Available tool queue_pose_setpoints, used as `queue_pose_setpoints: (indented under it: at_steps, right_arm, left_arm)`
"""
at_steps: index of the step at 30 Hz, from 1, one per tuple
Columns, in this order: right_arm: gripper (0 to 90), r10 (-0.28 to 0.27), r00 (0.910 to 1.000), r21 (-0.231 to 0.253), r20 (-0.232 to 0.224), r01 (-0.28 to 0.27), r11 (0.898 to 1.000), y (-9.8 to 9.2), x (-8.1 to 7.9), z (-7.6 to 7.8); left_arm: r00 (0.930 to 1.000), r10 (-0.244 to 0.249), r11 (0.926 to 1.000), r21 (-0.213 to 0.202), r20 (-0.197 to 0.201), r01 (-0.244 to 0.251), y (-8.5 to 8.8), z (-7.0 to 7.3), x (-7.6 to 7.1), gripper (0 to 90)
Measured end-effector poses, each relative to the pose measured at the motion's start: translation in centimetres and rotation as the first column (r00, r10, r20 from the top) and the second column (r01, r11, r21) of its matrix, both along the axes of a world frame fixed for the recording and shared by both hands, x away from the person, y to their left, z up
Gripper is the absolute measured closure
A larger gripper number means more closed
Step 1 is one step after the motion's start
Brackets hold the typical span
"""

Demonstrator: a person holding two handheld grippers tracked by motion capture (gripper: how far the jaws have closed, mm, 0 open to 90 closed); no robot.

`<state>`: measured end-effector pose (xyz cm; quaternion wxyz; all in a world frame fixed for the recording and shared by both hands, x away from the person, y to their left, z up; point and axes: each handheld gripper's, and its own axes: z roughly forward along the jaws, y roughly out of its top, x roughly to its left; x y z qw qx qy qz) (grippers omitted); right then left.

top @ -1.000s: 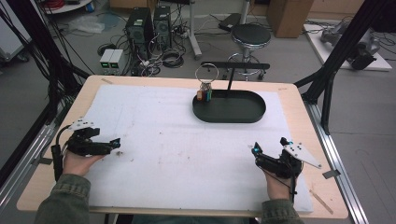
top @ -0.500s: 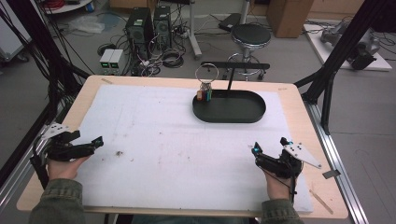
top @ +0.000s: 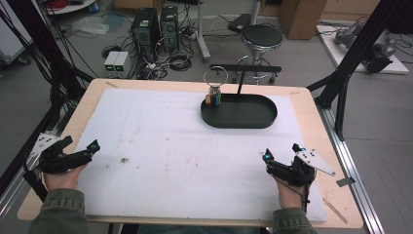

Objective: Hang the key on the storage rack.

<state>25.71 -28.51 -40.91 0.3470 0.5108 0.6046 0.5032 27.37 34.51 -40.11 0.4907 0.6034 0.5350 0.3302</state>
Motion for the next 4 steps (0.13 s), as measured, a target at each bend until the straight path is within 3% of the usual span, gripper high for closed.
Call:
queue_pose_setpoints:
  at_steps: [4]
  right_arm:
    - [0.5, -0.001, 1.0000, -0.008, 0.003, 0.001, 1.000, 0.03, 0.01, -0.02]
  left_arm:
    - [0.9998, -0.015, 0.9998, -0.012, -0.014, 0.015, 0.07, -0.14, -0.05, 1.6]
